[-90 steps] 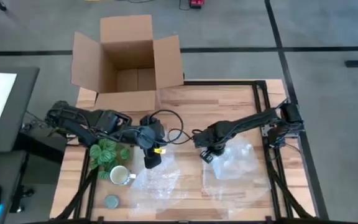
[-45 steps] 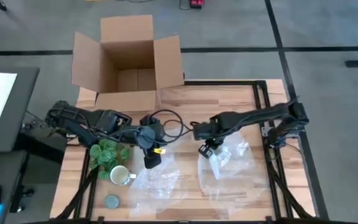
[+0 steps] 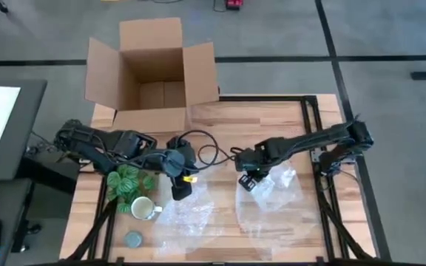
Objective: Wrap mug
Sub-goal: Wrap the green mug with bubble wrap
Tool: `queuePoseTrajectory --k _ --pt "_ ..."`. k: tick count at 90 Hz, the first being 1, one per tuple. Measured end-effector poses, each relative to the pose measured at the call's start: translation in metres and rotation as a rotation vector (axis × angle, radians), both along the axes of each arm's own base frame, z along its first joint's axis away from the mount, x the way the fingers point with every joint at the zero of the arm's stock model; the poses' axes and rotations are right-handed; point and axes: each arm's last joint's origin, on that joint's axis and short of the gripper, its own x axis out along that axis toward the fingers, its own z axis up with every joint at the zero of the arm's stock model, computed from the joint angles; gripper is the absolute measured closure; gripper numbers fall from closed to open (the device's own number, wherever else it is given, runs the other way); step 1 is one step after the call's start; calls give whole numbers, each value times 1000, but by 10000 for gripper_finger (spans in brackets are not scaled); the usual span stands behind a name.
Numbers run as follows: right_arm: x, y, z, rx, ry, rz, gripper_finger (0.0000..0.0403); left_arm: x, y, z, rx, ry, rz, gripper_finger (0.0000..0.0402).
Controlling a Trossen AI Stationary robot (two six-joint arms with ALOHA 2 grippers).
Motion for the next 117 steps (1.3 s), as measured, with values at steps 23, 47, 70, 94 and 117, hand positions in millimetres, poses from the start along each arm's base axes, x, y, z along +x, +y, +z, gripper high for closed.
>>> queuePoseTrajectory --k 23,47,70,94,117 --pt "15 -6 -42 -16 106 58 403 0 0 0 -1 0 1 402" --pt "10 -8 8 -7 -6 69 403 0 0 0 -1 0 1 402" --pt "-19 -11 62 21 -149 67 402 0 0 0 -2 0 2 402" --pt "-28 -25 65 -65 -116 213 315 0 0 0 -1 0 1 402" --pt "-1 -35 20 -76 45 362 197 0 0 0 -2 -1 2 402"
